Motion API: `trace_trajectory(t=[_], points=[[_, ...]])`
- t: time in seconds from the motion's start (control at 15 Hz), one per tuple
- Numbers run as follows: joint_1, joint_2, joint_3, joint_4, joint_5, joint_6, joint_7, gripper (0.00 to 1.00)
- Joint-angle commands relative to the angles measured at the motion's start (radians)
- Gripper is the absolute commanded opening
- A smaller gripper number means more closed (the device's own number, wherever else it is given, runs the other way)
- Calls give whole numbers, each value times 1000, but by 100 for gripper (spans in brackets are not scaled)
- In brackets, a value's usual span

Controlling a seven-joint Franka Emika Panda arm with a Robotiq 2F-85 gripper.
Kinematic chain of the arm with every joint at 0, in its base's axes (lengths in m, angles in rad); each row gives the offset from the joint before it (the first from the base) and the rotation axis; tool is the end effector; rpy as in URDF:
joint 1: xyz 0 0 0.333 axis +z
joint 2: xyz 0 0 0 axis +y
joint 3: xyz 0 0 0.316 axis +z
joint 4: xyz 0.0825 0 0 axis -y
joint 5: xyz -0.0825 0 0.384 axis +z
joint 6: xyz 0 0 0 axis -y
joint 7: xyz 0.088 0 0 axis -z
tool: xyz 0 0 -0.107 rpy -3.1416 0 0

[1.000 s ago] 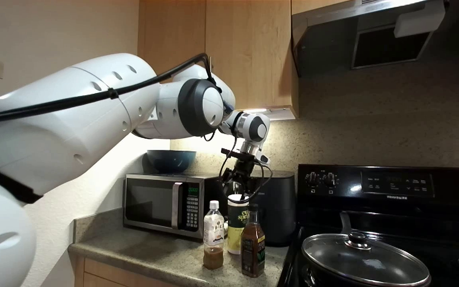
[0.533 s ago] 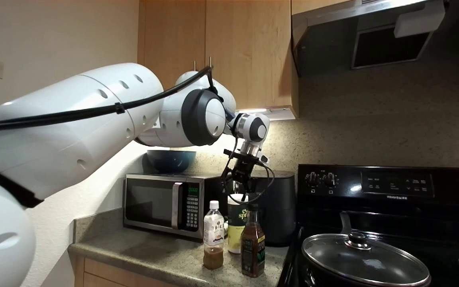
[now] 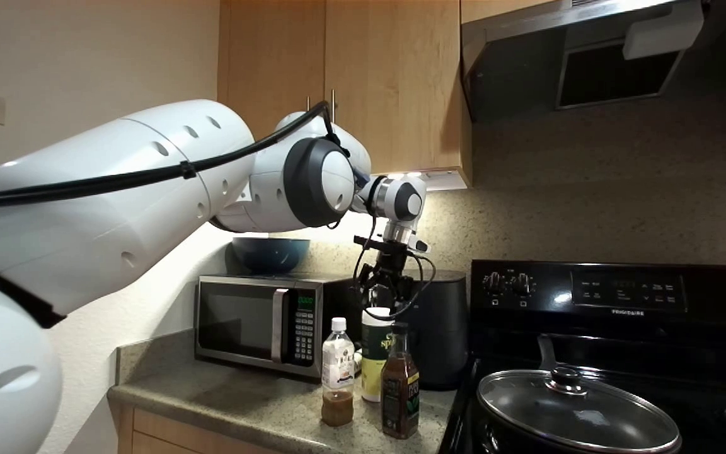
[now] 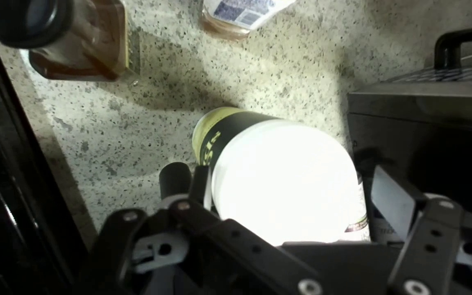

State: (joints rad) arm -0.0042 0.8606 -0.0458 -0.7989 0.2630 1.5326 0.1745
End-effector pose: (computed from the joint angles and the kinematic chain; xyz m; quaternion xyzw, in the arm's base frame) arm 0.7579 0.0056 0.4105 -0.9857 0.1076 0.0704 0.1092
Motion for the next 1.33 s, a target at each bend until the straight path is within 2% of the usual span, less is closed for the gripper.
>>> trace_trajectory(t=[0.0,0.27,0.33,0.87,1.27], points=[[37,-50,-49,-67,-39,52,102,100],[63,-34,-74,-53,-65,5,141,100],[46,-4,-62,-6,-45,21,107,100],[43,23,-52,16,-43,20,46,100],[31,31,-24,23,-14,76,-46,100]])
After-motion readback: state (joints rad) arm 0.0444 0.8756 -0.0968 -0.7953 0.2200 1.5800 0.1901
